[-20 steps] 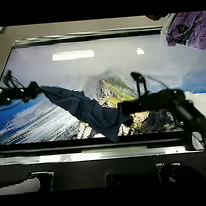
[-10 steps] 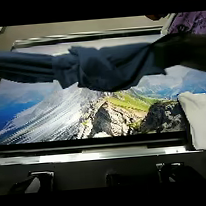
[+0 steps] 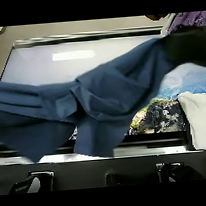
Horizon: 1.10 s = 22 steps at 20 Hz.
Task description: Fold the clothes and pants, and hang the long-sleeved shirts on hangers.
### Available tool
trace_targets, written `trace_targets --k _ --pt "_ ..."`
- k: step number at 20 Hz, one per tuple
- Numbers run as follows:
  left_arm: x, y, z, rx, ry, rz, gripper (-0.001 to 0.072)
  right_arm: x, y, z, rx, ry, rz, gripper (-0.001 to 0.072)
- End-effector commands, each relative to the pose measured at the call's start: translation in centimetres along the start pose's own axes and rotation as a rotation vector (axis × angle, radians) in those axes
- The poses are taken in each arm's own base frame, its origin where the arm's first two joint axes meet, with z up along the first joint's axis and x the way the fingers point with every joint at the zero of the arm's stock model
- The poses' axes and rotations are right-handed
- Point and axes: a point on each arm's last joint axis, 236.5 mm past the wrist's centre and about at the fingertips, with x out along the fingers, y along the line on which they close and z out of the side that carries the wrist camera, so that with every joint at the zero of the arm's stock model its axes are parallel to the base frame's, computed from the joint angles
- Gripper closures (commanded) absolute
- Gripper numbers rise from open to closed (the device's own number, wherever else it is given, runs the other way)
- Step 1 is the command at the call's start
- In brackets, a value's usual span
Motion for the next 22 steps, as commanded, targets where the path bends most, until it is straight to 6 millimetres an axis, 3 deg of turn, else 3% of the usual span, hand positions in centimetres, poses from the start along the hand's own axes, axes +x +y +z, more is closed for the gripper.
trace_targets --k 1,4,7,9,11,12,13,14,15,18,20,22 --pt "8.5 -0.4 -8.9 -0.049 0.313 -0.063 0.0693 11.3 -0.2 -5.2 0.088 0.239 0.023 0.0684" --pt "16.6 1.1 -20.3 -0.142 0.587 -0.045 0.0692 22.7 -1.9 -12.0 0.174 0.426 0.010 0.0683" --pt "21.6 2.7 -29.8 -0.230 0.736 -0.007 0.0693 31.6 -3.8 -19.3 0.285 0.542 -0.011 0.0682" --pt "23.3 3.2 -34.5 -0.275 0.830 0.013 0.0692 35.2 -5.1 -22.7 0.383 0.568 -0.046 0.0675" --pt "24.1 3.7 -37.3 -0.289 0.901 0.030 0.0692 37.0 -5.8 -24.5 0.451 0.575 -0.070 0.0618" --pt "24.5 3.9 -38.1 -0.292 0.919 0.037 0.0692 37.1 -6.2 -24.3 0.466 0.570 -0.076 0.0572" --pt "24.6 3.9 -38.5 -0.295 0.927 0.040 0.0692 36.8 -6.4 -23.9 0.484 0.576 -0.069 0.0479" --pt "24.8 4.0 -38.6 -0.295 0.926 0.041 0.0692 35.8 -7.4 -23.0 0.496 0.594 -0.065 0.0358" --pt "24.9 4.0 -38.5 -0.296 0.921 0.042 0.0692 34.4 -8.7 -22.0 0.494 0.610 -0.051 0.0310" --pt "24.8 4.0 -38.6 -0.295 0.926 0.041 0.0692 28.8 -14.1 -19.4 0.458 0.664 -0.034 0.0298" --pt "24.7 4.0 -38.6 -0.296 0.928 0.041 0.0691 25.4 -16.5 -20.7 0.442 0.761 -0.027 0.0297" --pt "24.7 4.0 -38.6 -0.296 0.928 0.041 0.0691 23.9 -16.6 -23.5 0.491 0.860 0.027 0.0295"
